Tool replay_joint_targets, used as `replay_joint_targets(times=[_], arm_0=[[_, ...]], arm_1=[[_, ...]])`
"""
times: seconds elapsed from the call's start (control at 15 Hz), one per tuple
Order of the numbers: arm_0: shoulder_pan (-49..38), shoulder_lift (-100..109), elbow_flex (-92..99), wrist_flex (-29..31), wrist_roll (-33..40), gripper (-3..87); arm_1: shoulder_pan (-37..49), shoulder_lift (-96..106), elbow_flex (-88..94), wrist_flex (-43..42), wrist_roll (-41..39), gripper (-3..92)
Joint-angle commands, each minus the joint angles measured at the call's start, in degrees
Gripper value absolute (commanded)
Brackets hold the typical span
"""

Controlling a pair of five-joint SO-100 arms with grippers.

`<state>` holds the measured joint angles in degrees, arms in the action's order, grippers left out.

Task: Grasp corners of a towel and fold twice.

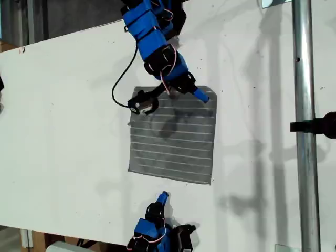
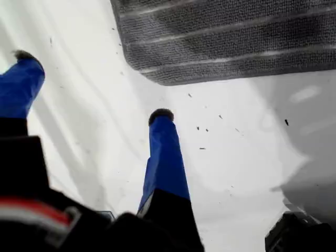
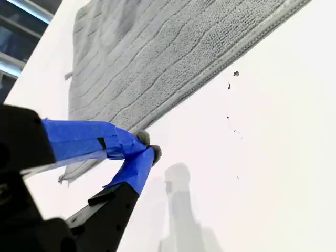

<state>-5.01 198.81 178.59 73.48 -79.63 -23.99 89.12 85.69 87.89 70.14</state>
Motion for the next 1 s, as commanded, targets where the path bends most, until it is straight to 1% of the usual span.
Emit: replay_joint_targets(times=[0.0,0.2,0.4,0.47,0.53,0.67,0.73,0.93], arm_0=[[0.1,0.0,0.2,0.4,0.0,-2.8],[0.1,0.0,0.2,0.4,0.0,-2.8],[0.2,0.0,0.2,0.4,0.0,-2.8],[0.2,0.0,0.2,0.4,0.0,-2.8],[0.2,0.0,0.2,0.4,0.0,-2.8],[0.2,0.0,0.2,0.4,0.0,-2.8],[0.2,0.0,0.2,0.4,0.0,-2.8],[0.2,0.0,0.2,0.4,-0.2,-2.8]], arm_1=[[-1.8,-6.1,-0.5,-2.2,0.1,40.6],[-2.0,-15.5,-0.8,-6.6,0.4,39.0],[-0.4,-18.5,-0.7,-8.3,-0.3,36.1],[0.2,-19.6,-0.4,-9.8,-1.0,32.9],[0.7,-20.9,-0.3,-11.6,-1.8,27.2],[2.1,-24.4,-0.1,-15.6,-4.0,12.3],[2.5,-24.8,-0.1,-17.0,-4.2,-0.2],[2.7,-23.8,-0.2,-18.4,-5.2,-0.2]])
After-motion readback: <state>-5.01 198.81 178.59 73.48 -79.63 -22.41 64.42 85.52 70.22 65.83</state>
